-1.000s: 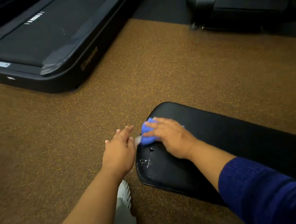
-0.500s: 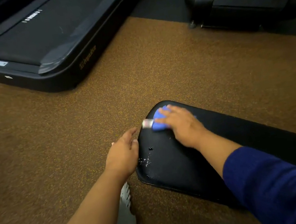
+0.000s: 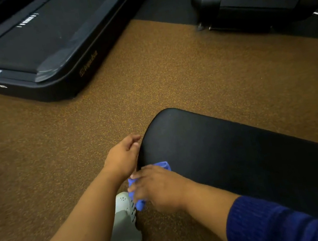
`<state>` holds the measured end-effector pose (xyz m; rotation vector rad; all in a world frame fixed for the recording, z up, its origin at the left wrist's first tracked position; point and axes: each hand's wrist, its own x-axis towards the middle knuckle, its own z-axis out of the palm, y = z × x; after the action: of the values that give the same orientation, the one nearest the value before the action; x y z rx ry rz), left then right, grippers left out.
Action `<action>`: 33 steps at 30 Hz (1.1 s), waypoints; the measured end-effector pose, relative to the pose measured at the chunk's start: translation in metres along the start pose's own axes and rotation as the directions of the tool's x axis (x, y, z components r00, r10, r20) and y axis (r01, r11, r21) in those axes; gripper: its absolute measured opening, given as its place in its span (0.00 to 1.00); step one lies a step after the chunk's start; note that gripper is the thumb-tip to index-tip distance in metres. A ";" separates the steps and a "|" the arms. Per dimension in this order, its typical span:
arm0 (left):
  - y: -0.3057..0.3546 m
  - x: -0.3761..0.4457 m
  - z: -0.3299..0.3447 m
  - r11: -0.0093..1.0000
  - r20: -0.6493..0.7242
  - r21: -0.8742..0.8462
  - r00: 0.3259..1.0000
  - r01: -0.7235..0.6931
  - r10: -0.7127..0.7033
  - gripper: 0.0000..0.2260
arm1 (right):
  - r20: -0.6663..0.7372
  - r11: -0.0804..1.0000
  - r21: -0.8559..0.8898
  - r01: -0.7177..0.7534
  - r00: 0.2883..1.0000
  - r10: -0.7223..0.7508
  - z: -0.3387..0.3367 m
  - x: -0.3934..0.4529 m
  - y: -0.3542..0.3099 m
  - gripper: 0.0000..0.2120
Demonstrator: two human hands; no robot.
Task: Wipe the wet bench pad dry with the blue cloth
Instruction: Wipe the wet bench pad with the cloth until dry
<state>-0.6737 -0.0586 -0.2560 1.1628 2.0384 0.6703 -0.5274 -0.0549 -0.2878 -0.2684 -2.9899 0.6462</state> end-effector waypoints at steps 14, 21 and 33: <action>-0.012 -0.005 0.004 0.999 0.031 0.031 0.999 0.041 -0.042 0.14 | 0.063 0.988 -0.067 0.137 0.989 -0.133 0.001 -0.020 0.010 0.13; 0.001 -0.005 0.005 0.999 0.004 0.021 0.999 0.039 -0.039 0.14 | -0.017 0.999 0.039 0.015 1.000 -0.014 0.005 -0.022 0.000 0.19; -0.009 -0.014 0.013 0.998 0.014 -0.033 0.998 0.062 -0.062 0.15 | -0.018 1.000 0.025 -0.016 1.000 0.017 -0.021 -0.129 0.044 0.16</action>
<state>-0.6629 -0.0735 -0.2662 1.0774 2.0360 0.6623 -0.3913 -0.0311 -0.2910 -0.2958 -2.9631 0.6788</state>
